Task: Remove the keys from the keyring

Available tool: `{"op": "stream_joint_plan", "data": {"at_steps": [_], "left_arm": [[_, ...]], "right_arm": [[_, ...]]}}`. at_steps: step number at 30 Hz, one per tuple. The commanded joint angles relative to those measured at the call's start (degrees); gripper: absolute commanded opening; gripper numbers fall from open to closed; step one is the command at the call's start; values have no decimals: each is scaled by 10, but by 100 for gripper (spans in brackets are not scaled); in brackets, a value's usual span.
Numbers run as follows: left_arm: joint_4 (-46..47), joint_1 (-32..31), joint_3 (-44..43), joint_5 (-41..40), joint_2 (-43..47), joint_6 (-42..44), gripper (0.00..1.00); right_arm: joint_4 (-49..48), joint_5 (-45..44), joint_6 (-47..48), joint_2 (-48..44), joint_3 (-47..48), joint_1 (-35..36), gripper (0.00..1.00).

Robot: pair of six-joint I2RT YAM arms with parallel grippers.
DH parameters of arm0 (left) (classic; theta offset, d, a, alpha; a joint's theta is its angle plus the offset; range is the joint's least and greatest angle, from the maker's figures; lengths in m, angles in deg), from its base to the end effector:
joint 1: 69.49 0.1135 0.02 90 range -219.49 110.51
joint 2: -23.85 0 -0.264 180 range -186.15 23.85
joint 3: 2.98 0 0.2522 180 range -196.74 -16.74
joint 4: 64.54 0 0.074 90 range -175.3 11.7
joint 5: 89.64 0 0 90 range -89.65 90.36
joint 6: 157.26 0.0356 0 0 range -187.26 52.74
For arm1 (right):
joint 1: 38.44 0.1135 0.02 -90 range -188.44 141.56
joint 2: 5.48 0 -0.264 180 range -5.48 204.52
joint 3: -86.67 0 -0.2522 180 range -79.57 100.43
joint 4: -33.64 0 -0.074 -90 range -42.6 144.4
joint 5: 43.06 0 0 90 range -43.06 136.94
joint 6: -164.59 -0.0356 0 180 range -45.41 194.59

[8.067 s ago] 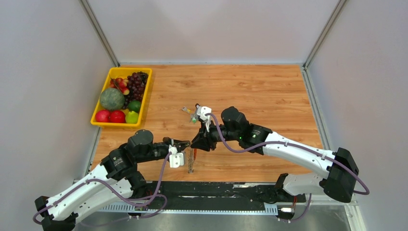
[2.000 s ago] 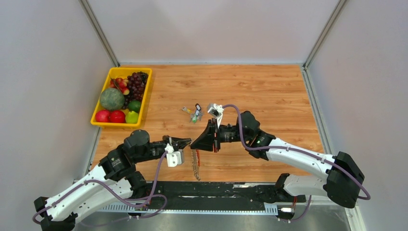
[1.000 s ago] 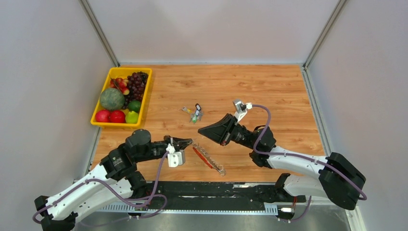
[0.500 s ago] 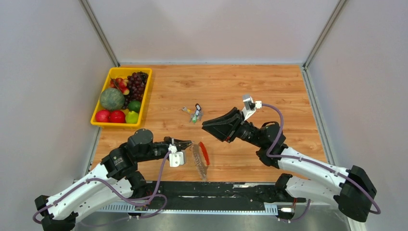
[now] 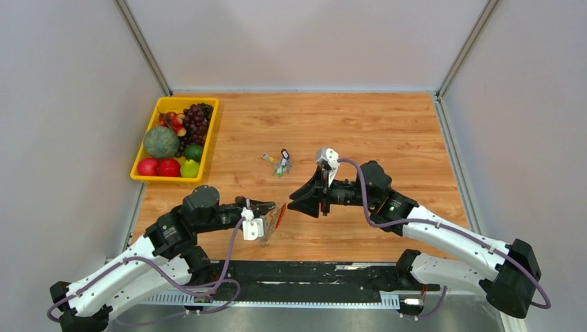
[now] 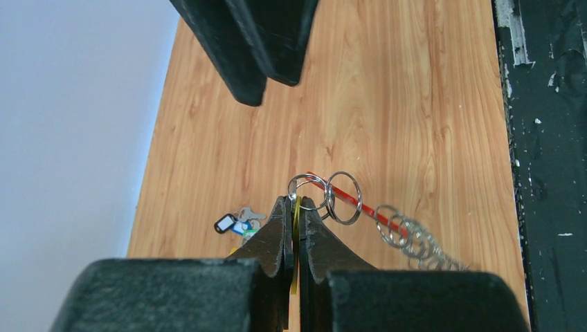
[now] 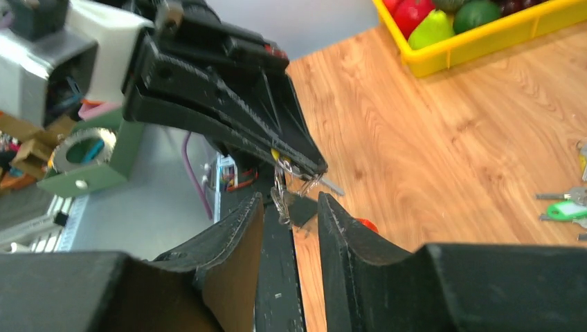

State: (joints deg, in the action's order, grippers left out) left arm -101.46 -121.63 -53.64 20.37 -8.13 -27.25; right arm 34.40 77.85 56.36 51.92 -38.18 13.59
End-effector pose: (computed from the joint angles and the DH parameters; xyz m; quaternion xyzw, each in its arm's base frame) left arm 0.0745 -0.1157 0.3005 0.6453 0.4802 -0.2010 0.5591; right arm 0.1297 0.1959 0.3205 -0.3788 0.6157 0.5398 0.4313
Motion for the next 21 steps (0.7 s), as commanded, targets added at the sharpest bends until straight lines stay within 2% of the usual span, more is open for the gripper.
{"op": "stream_joint_plan", "data": {"at_steps": [1, 21], "left_arm": [[14, -1, -6, 9, 6, 6, 0], [14, -1, -6, 11, 9, 6, 0]], "right_arm": [[56, 45, 81, 7, 15, 3, 37], [57, 67, 128, 97, 70, 37, 37]]}}
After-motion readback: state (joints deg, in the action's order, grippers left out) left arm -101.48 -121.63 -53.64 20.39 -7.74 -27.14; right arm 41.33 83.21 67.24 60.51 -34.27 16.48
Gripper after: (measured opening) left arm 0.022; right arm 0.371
